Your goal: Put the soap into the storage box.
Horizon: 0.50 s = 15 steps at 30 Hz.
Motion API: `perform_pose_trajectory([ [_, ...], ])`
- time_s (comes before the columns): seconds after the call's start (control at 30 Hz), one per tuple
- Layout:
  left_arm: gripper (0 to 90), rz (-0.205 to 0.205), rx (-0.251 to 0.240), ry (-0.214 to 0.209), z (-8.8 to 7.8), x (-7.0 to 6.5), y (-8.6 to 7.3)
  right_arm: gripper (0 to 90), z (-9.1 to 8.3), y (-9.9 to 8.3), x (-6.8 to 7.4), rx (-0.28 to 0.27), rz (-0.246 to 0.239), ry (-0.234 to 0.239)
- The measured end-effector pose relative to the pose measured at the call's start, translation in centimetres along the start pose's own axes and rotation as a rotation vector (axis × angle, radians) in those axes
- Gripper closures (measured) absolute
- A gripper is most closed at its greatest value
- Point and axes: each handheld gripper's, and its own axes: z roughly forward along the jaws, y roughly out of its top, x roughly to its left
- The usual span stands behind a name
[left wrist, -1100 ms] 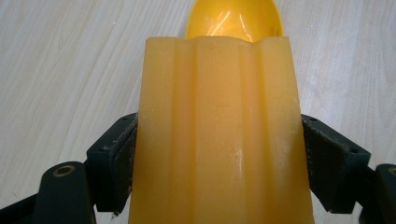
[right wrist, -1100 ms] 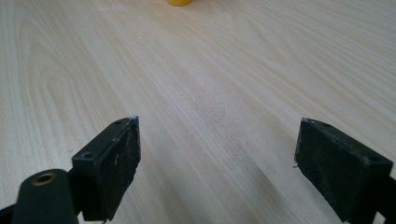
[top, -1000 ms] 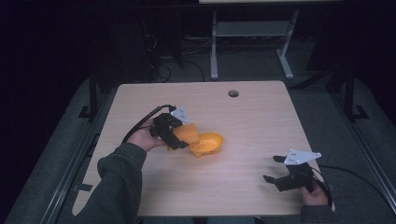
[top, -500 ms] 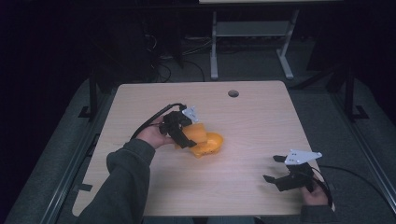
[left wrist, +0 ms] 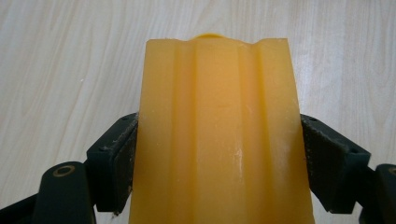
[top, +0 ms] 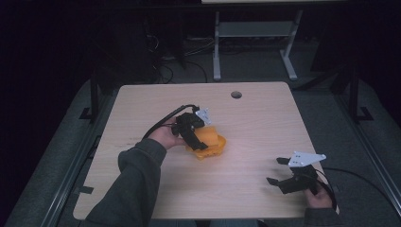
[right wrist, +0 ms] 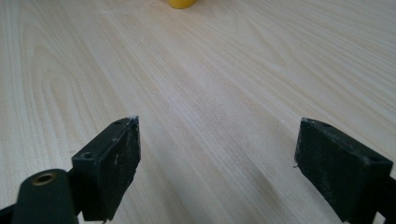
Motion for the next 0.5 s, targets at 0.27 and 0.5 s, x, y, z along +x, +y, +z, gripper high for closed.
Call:
perform_pose_trajectory([
  [0.27, 20.8, 0.010, 0.005, -0.015, 0.8, 0.0, 0.8, 13.7, 0.0, 0.0, -0.1, -0.001, -0.006, 0.002],
  [0.5, 20.8, 0.019, 0.009, -0.028, 1.5, 0.1, 1.3, 13.7, 0.0, -0.1, -0.1, -0.004, -0.003, 0.001],
])
